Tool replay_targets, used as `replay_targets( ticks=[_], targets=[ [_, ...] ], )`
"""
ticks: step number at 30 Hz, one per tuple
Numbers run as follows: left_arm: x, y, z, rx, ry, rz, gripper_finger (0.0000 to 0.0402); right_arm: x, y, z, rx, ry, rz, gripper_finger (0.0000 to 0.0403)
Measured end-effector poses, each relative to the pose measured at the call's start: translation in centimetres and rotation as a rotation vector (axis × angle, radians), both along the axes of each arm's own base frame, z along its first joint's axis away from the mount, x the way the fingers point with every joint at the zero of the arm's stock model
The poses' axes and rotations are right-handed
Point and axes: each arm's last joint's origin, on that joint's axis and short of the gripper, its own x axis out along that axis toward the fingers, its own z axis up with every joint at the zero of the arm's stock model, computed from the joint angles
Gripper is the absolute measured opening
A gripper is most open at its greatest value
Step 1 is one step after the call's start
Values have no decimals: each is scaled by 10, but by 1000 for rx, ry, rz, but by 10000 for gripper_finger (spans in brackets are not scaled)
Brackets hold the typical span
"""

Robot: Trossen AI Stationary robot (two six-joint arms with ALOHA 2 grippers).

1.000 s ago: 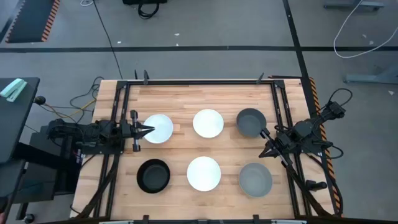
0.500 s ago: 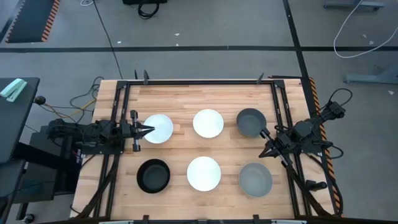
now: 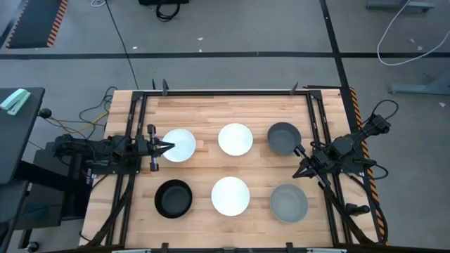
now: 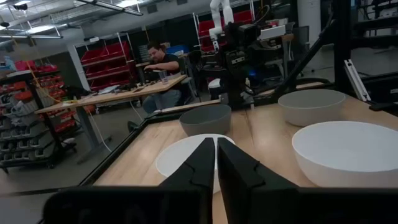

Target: Nest bowls inside each other

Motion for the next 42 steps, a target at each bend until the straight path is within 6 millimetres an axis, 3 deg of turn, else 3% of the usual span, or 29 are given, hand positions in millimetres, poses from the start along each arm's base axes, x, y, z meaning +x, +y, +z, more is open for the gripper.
replay_targets(
  ticks=[42],
  targets=[
    [0,0,0,0,0,0,30,0,0,0,0,0,0,8]
  ],
)
